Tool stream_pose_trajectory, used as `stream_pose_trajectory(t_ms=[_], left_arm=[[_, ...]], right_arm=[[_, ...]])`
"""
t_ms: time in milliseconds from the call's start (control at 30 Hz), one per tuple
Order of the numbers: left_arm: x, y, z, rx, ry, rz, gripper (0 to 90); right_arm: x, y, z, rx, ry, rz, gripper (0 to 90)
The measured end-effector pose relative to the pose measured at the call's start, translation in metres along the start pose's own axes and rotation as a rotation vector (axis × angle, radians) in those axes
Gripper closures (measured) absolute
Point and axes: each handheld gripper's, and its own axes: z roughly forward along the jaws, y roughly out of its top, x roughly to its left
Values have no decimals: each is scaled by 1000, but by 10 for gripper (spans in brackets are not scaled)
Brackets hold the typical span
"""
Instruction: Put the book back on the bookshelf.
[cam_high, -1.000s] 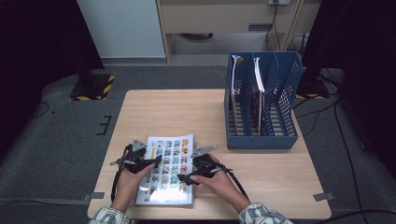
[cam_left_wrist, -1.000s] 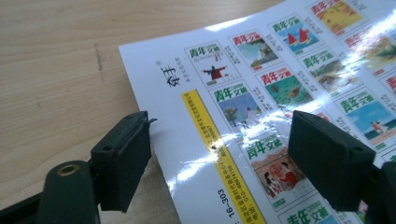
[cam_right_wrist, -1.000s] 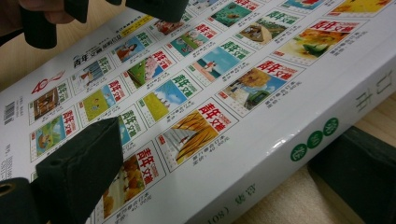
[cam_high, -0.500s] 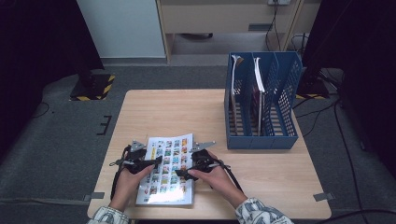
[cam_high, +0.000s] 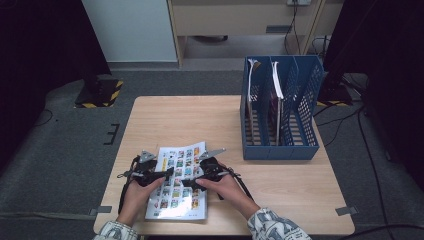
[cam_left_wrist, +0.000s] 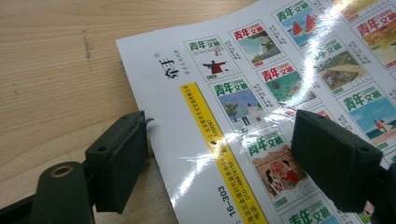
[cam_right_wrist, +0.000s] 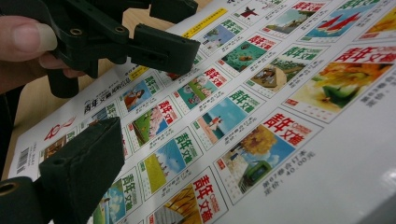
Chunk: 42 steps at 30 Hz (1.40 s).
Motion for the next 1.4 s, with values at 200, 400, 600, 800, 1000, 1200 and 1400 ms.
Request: stream_pose_trajectory(t_ms=[200, 400, 600, 800, 1000, 1200, 1400], left_arm=[[0, 0, 0, 0, 1, -1, 185], [-1, 1, 0, 5, 3, -1, 185], [-2, 1, 0, 10, -8, 6, 187], [-1, 1, -1, 12, -15, 0, 186], [-1, 1, -1, 20, -17, -1, 188], [-1, 2, -1, 27, -18, 4, 190], [-1, 3, -2, 30, -19, 2, 193]], right_arm=[[-1, 0, 0, -5, 5, 6, 40], [0, 0, -1, -6, -24, -5, 97], [3, 7, -8, 29, -31, 0, 176], [14, 15, -10, 53, -44, -51, 161], [14, 16, -9, 55, -33, -42, 152], [16, 18, -2, 52, -27, -28, 90], [21, 22, 1, 54, -59, -16, 131]])
